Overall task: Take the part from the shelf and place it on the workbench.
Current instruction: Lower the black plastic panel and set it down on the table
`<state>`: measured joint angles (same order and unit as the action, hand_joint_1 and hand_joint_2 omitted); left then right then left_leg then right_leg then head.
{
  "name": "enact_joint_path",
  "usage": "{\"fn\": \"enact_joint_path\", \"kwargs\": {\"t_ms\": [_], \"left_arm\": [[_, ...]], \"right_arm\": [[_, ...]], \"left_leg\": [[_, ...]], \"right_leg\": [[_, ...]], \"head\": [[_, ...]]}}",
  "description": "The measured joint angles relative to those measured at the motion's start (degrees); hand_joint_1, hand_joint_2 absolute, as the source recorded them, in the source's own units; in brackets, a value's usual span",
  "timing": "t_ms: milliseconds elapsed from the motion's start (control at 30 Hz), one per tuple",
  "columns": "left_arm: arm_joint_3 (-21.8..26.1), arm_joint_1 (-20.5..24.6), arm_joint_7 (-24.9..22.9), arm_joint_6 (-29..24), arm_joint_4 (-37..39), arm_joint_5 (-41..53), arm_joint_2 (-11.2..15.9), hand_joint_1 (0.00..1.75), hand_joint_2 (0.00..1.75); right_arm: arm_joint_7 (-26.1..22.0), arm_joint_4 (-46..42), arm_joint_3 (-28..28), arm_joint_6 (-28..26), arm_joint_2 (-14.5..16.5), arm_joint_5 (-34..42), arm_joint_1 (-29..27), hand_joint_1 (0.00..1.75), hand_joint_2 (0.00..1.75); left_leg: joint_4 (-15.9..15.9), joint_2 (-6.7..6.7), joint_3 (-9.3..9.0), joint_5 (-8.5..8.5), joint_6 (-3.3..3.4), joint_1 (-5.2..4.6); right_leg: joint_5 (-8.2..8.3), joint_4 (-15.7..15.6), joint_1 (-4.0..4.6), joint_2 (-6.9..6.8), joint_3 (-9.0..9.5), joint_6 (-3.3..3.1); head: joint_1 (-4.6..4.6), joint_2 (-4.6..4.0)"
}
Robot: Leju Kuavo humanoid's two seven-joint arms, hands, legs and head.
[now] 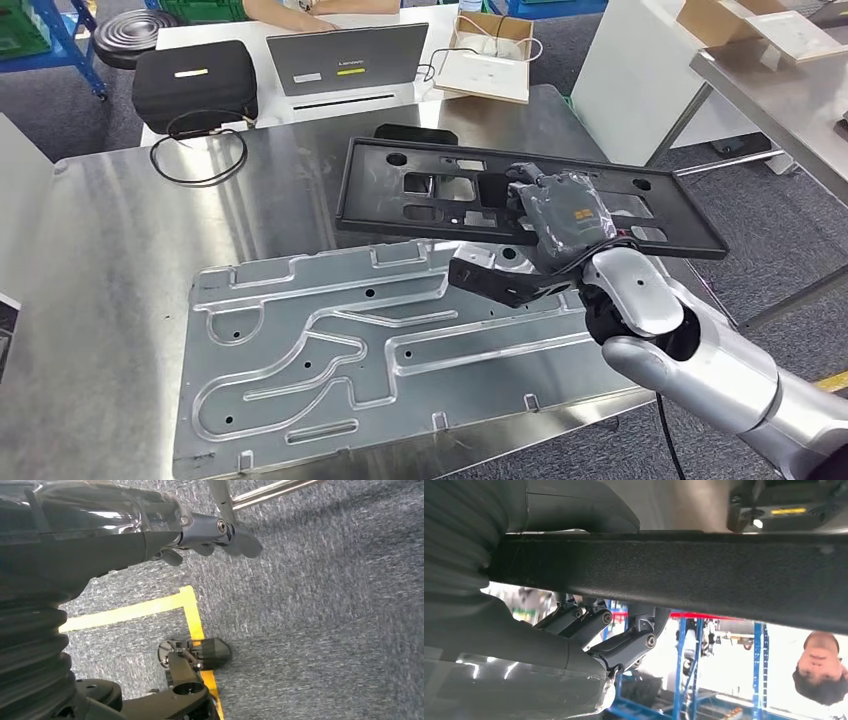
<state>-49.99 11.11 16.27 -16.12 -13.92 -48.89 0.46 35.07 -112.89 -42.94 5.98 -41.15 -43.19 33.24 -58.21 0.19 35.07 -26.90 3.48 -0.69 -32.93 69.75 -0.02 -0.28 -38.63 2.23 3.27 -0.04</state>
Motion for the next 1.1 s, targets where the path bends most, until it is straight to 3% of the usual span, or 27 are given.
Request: {"fn": "enact_joint_path", "kwargs": {"t_ms": [67, 133, 267, 367, 567, 933, 1100], "left_arm": [[0.0, 0.03, 0.18, -0.07, 0.0, 0.0, -0.11, 0.0, 1.75], [-0.01, 0.06, 0.28, -0.18, 0.01, 0.0, -0.37, 0.0, 1.75], [-0.02, -0.17, 0.42, -0.41, 0.01, -0.03, -0.61, 0.0, 1.75], [-0.02, -0.22, 0.48, -0.61, 0.0, -0.08, -0.64, 0.0, 1.75], [-0.02, -0.51, 1.28, -1.1, 0.01, -0.13, -0.58, 0.0, 1.75], [-0.02, -0.58, 3.17, -1.33, 0.0, -0.31, -0.62, 0.0, 1.75], [0.0, -0.57, 4.22, 0.24, 0.0, -0.51, -0.57, 0.0, 1.75]], "right_arm": [[0.25, 0.27, 0.69, -4.05, -0.17, 1.6, -1.34, 1.75, 1.75], [-0.26, 0.43, 2.09, -9.24, -0.65, 4.01, -3.14, 1.75, 1.75], [-1.75, 0.35, 6.75, -20.55, -1.07, 9.26, -8.04, 1.75, 1.75], [-2.54, 0.06, 11.6, -27.61, -1.25, 13.94, -12.12, 1.75, 1.75], [-4.51, -0.32, 20.56, -34.7, -1.89, 21.51, -19.99, 1.75, 1.75], [-7.6, 0.32, 31.77, -37.47, -2.19, 26.28, -29.99, 1.75, 1.75], [-5.98, 0.77, 32.85, -32.12, -2.46, 23.35, -29.89, 1.75, 1.75]], "left_leg": [[0.03, -0.24, -0.79, -0.53, -0.21, -0.08], [-0.05, -0.44, -0.99, -0.93, -0.46, -0.24], [-0.13, -0.55, -1.03, -1.28, -0.16, -0.27], [0.12, -0.64, -1.2, -1.27, -0.32, -0.19], [0.22, -0.88, -1.27, -1.31, -0.58, -0.12], [0.25, -0.84, -1.3, -1.35, -0.65, -0.21], [0.25, -0.44, -1.34, -1.38, -0.59, -0.32]], "right_leg": [[4.9, -7.39, 0.16, 0.16, 2.73, -0.62], [6.62, -12.38, 0.4, 0.23, 4.78, -1.09], [6.22, -13.62, 0.53, 0.13, 5.38, -0.58], [6.09, -13.63, 0.56, 0.13, 5.44, -0.77], [5.92, -13.62, 0.58, 0.08, 5.5, -1.02], [5.88, -13.78, 0.51, -0.01, 5.71, -1.06], [5.91, -13.8, 0.41, 0.07, 5.73, -1.02]], "head": [[0.02, 0.0], [-0.08, 0.0], [-0.26, 0.0], [-0.33, 0.0], [-0.36, 0.0], [-0.33, 0.0], [-0.33, 0.0]]}}
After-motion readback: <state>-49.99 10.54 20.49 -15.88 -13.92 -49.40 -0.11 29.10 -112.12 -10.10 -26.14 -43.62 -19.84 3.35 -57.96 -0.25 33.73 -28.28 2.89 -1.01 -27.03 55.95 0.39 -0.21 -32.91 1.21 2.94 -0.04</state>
